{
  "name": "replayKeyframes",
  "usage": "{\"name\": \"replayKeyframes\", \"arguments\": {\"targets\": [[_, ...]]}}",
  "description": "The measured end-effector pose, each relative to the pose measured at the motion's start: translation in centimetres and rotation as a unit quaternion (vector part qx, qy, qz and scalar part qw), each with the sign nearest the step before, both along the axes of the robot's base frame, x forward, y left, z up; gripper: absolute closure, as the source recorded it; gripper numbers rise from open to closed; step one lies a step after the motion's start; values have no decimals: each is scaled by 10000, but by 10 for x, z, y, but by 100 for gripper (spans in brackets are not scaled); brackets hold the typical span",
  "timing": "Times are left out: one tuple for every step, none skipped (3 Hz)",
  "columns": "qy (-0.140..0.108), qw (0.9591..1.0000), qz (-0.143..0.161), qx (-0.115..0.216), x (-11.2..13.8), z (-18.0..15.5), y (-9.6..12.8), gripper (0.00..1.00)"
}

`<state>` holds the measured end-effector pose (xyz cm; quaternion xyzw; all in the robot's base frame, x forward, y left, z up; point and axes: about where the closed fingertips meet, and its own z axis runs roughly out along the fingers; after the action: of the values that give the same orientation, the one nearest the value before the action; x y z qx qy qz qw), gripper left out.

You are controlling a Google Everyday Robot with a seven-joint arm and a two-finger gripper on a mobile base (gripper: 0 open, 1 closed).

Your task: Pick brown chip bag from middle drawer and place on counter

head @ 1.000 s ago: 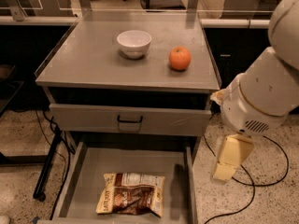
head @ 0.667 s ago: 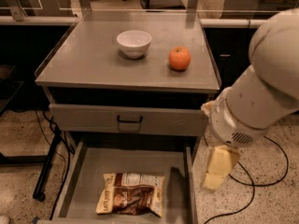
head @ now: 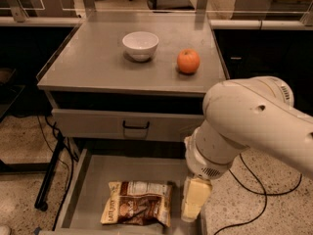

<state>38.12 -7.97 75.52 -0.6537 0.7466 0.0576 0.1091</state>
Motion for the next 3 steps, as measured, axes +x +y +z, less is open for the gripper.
{"name": "replayKeyframes", "arguments": {"targets": [[203, 9994, 169, 226, -3, -39, 23, 0], [480, 9965, 368, 575, -1, -104, 66, 0], [480, 9965, 368, 575, -1, -104, 66, 0]]}}
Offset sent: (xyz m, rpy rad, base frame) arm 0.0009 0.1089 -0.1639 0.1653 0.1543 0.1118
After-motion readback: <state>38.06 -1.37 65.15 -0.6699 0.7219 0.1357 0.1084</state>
